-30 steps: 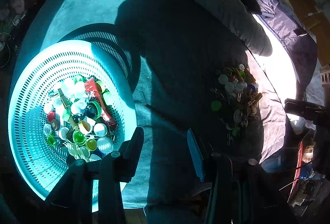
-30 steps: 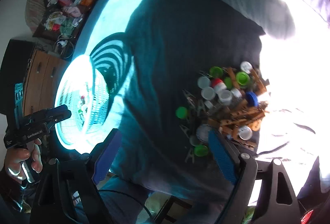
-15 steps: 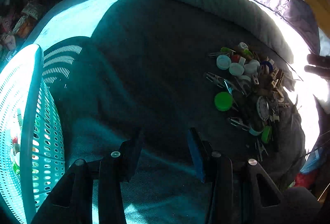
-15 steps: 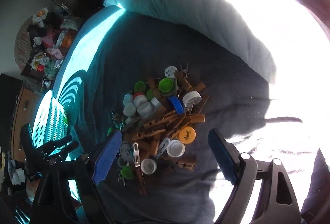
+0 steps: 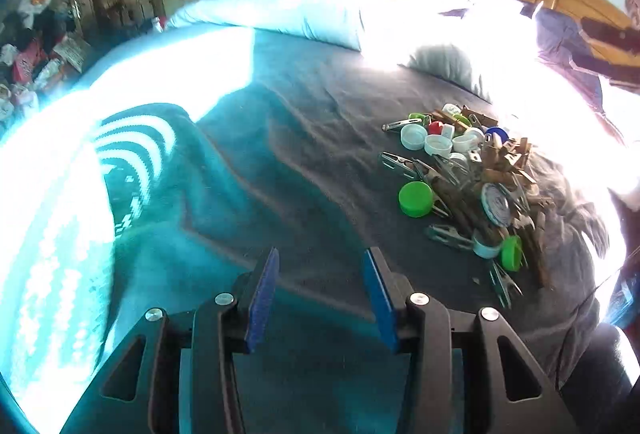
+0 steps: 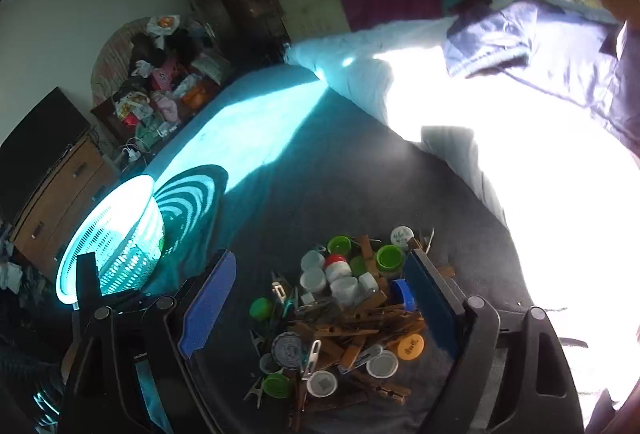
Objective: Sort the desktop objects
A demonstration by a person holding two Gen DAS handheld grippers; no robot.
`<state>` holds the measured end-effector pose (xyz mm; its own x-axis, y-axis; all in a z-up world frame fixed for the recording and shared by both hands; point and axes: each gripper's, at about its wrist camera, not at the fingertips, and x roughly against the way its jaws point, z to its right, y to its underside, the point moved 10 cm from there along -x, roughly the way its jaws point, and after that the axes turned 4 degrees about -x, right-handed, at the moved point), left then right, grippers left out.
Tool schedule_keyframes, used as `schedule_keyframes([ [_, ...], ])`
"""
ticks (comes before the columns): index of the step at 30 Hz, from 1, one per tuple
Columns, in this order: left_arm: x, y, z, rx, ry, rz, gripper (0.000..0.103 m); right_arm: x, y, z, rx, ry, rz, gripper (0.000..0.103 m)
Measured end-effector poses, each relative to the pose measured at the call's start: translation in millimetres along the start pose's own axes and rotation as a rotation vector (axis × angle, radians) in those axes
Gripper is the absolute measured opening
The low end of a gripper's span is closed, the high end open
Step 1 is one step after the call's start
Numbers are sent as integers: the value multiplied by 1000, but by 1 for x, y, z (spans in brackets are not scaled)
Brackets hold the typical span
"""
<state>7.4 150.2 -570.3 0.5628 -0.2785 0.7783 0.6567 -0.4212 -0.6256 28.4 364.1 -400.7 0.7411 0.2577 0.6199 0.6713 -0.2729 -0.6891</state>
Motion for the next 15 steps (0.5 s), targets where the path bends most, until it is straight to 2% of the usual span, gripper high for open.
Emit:
schedule_keyframes([
  [2,27,9,0,37,-8,-7,45,35,4,-23,-2,-24,45,91],
  [4,54,15,4,70,22,7,48,73,13,-47,13,-48,84,99],
  [7,87,28,0,76,-16,30,49,121,29,-78,95,-54,126,100],
  [12,116,60,0,145,-30,29,49,183,63,-106,58,-107,198,102],
  [15,126,87,10,152,-23,0,49,196,98,-112,38,-120,184,102],
])
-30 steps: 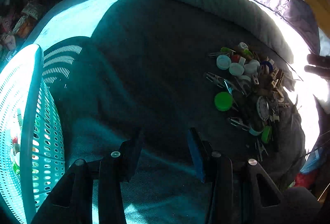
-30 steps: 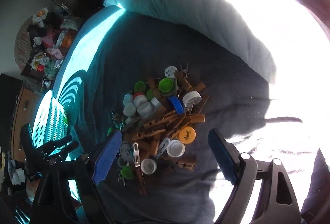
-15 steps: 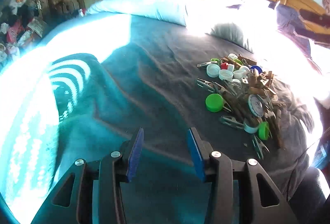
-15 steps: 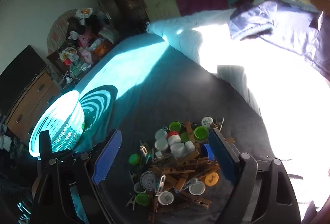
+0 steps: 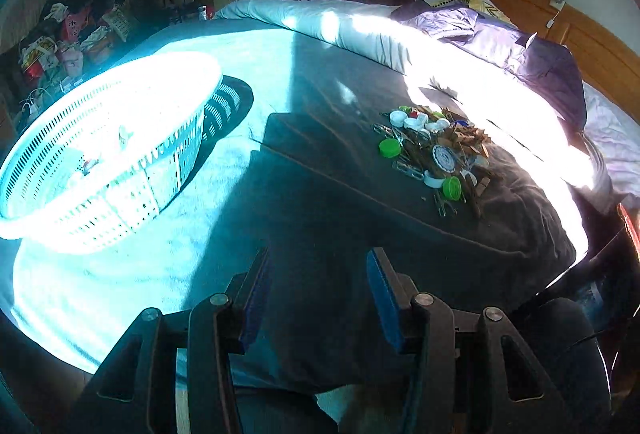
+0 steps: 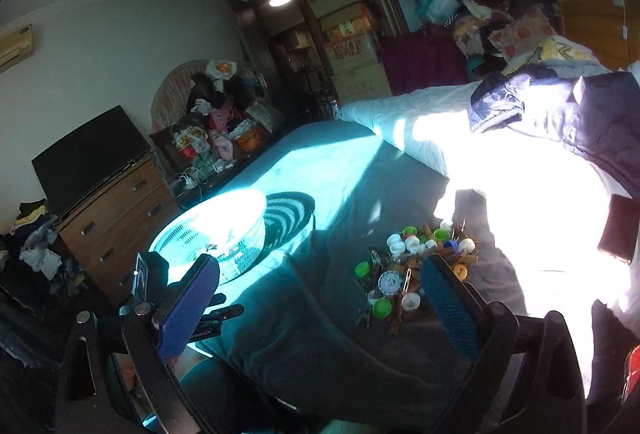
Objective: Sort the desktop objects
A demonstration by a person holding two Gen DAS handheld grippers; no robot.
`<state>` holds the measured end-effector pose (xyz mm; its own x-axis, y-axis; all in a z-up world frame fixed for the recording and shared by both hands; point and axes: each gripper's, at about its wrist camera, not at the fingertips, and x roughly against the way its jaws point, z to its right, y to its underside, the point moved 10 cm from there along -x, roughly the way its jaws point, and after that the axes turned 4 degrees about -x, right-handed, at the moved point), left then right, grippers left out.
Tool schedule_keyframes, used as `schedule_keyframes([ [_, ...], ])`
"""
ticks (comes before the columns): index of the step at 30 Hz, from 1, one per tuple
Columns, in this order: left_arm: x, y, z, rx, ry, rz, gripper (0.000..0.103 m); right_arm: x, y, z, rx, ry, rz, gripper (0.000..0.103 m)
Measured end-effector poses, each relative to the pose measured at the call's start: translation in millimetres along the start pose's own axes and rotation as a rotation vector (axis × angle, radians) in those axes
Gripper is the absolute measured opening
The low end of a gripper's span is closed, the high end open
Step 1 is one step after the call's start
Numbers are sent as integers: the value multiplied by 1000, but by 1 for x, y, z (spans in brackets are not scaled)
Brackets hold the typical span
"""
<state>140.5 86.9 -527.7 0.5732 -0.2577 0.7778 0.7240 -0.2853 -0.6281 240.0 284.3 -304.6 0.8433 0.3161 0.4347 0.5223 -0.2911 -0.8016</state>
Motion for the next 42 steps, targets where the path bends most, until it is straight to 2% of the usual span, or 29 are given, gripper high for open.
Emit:
schedule_keyframes([
  [6,4,38,20,-26,16,-45,49,14,74,12,-109,6,-87,102],
  [10,0,31,27,-52,8,-30,49,15,95,33,-183,20,-105,102],
  [12,-7,26,26,-50,3,-34,49,6,97,42,-224,4,-121,102],
  [16,-39,12,15,-65,-38,-66,49,-14,103,65,-219,58,-150,103],
  [23,-106,-26,-21,-11,-99,-133,49,-85,110,149,-176,240,-241,103],
  [28,-144,-53,-20,-33,-107,-149,49,-123,91,215,-183,343,-228,103],
  [31,-162,-67,-16,-47,-112,-137,49,-142,84,251,-166,407,-264,103],
  [32,-167,-71,-15,-49,-116,-135,52,-148,81,259,-156,411,-273,103],
  [35,-180,-81,-19,-45,-155,-112,74,-159,73,288,-126,464,-280,103],
  [37,-187,-82,-21,-20,-165,-105,81,-165,70,304,-124,489,-277,103],
  [41,-195,-82,-26,8,-210,-86,103,-174,79,318,-148,481,-290,103],
  [42,-197,-81,-28,18,-200,-90,103,-176,84,320,-129,488,-295,103],
])
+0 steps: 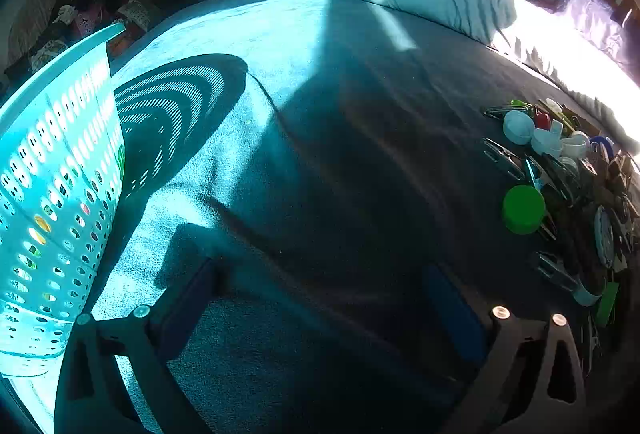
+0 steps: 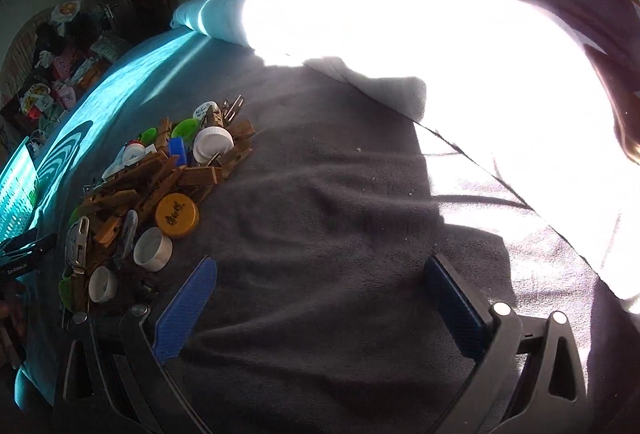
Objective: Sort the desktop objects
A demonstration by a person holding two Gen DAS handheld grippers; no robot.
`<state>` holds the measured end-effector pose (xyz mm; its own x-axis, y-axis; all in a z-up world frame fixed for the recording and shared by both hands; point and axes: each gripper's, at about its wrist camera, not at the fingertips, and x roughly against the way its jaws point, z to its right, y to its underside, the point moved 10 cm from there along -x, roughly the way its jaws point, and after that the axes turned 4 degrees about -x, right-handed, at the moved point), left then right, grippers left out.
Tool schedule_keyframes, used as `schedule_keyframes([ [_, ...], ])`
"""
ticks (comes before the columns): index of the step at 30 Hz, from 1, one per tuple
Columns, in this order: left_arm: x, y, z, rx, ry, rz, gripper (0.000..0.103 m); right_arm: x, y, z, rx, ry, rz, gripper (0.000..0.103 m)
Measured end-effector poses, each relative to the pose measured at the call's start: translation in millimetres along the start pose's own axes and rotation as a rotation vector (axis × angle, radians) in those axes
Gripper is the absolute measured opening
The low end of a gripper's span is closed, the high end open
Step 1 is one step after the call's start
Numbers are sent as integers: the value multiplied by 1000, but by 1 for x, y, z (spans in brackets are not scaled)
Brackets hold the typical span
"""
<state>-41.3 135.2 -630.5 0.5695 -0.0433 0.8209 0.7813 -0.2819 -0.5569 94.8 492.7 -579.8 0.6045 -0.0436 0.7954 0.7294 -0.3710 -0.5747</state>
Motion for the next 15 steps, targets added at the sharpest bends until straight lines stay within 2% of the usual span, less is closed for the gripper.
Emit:
schedule_keyframes([
  [2,0,1,-2,14,20,-1,103,-2,5,-4,84,44,39,103],
  [4,0,1,-1,10,10,3,103,-5,7,-7,109,77,36,103],
  [15,-1,2,-2,10,-15,12,103,-4,7,-8,111,80,35,103],
])
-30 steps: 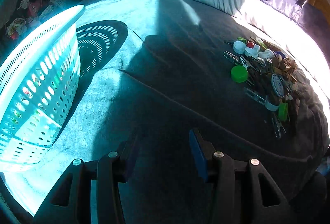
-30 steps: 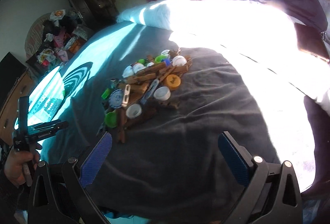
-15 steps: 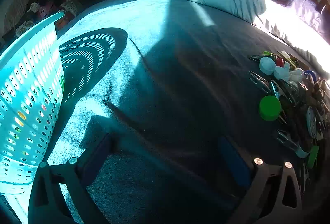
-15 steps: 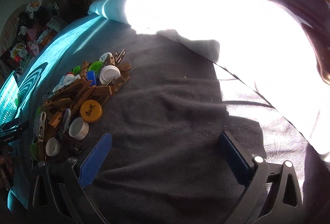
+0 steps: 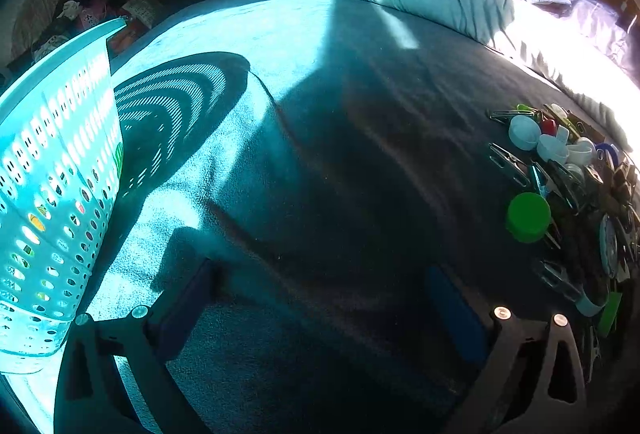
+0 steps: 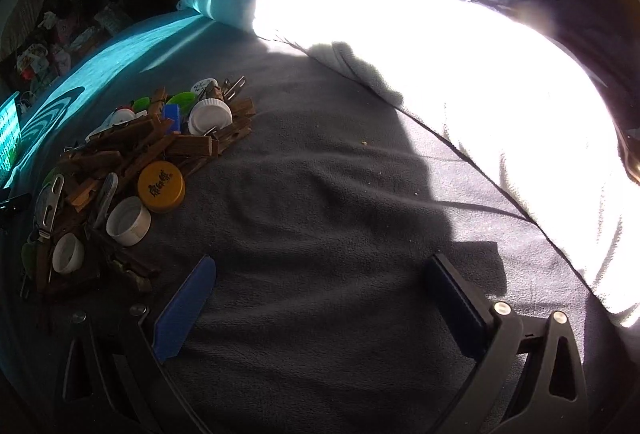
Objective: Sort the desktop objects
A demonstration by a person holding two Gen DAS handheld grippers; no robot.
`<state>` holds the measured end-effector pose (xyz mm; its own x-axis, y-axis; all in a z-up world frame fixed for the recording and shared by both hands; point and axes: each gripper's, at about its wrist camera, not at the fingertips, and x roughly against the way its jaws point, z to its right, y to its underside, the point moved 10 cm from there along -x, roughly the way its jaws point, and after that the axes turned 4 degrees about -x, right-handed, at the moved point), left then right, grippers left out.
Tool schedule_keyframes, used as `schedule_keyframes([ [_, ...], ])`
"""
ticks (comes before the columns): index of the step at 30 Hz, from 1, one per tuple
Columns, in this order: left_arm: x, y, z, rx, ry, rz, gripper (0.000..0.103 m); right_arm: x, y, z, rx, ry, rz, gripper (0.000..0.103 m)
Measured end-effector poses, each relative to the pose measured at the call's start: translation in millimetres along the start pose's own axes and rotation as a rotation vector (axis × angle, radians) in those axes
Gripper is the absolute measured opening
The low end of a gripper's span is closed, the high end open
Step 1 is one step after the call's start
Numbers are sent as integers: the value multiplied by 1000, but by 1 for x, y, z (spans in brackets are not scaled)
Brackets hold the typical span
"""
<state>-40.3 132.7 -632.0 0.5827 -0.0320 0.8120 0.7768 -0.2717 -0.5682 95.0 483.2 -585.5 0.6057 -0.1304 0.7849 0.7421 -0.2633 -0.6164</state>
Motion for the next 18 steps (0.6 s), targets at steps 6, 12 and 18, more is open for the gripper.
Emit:
schedule_keyframes([
  [6,-1,-1,0,1,-1,17,103,0,0,-1,0,0,0,103],
  [12,0,0,0,1,1,22,103,1,0,-1,0,0,0,103],
  [18,-2,-2,0,4,10,31,103,1,0,-1,0,-1,0,103],
])
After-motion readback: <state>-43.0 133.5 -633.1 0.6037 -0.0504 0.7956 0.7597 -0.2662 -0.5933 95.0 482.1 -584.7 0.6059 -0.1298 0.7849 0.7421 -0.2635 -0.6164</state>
